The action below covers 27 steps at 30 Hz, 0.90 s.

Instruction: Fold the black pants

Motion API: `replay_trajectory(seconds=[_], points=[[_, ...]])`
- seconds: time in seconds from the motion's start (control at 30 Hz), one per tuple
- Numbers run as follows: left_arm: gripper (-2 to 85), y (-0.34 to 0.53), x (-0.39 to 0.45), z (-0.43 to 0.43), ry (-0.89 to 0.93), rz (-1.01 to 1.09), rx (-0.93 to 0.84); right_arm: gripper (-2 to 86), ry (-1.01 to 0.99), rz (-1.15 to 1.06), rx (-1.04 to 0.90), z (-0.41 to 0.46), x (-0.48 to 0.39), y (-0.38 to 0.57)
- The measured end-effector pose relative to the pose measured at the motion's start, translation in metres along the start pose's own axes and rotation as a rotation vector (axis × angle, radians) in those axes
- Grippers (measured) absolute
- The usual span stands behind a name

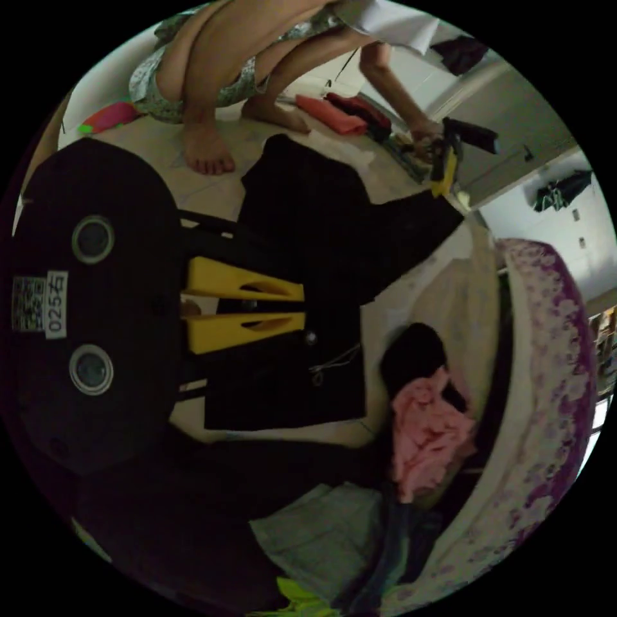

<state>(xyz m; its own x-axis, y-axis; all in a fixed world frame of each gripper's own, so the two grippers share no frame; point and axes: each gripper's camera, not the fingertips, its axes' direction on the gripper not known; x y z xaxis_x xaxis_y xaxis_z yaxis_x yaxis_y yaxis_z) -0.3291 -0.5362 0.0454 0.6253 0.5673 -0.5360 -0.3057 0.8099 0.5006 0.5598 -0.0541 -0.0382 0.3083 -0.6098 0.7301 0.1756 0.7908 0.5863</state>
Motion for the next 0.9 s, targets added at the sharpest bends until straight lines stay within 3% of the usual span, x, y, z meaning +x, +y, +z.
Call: replay_trajectory(seconds=[0.13, 0.27, 0.43, 0.53, 0.67, 0.73, 0.8, 0.9], points=[[-0.9, 0.082, 0.046, -0.109, 0.161, -0.023, 0.143, 0.8, -0.282, -0.117, 0.046, -0.046, -0.068, -0.005], [-0.9, 0.18, 0.081, -0.177, 0.079, -0.248, 0.105, -0.6, -0.177, -0.196, 0.059, -0.048, -0.133, 0.003], [-0.9, 0.271, 0.099, -0.191, 0.031, -0.517, 0.093, -0.3, -0.217, -0.17, -0.157, 0.031, -0.149, 0.022], [-0.9, 0.312, 0.098, -0.198, 0.042, -0.651, 0.179, 2.2, -0.363, 0.043, -0.14, 0.049, -0.132, 0.047], [-0.9, 0.34, 0.104, -0.215, 0.059, -0.702, 0.246, 15.9, -0.383, 0.452, 0.038, 0.039, -0.091, 0.103], [-0.9, 0.345, 0.109, -0.224, 0.077, -0.701, 0.262, 17.1, -0.364, 0.664, 0.013, 0.043, -0.071, 0.131], [-0.9, 0.348, 0.118, -0.235, 0.087, -0.687, 0.25, 16.6, -0.47, 0.851, 0.022, 0.056, -0.056, 0.16], [-0.9, 0.351, 0.128, -0.247, 0.104, -0.677, 0.255, 14.7, -0.54, 0.901, 0.051, 0.081, -0.055, 0.169]])
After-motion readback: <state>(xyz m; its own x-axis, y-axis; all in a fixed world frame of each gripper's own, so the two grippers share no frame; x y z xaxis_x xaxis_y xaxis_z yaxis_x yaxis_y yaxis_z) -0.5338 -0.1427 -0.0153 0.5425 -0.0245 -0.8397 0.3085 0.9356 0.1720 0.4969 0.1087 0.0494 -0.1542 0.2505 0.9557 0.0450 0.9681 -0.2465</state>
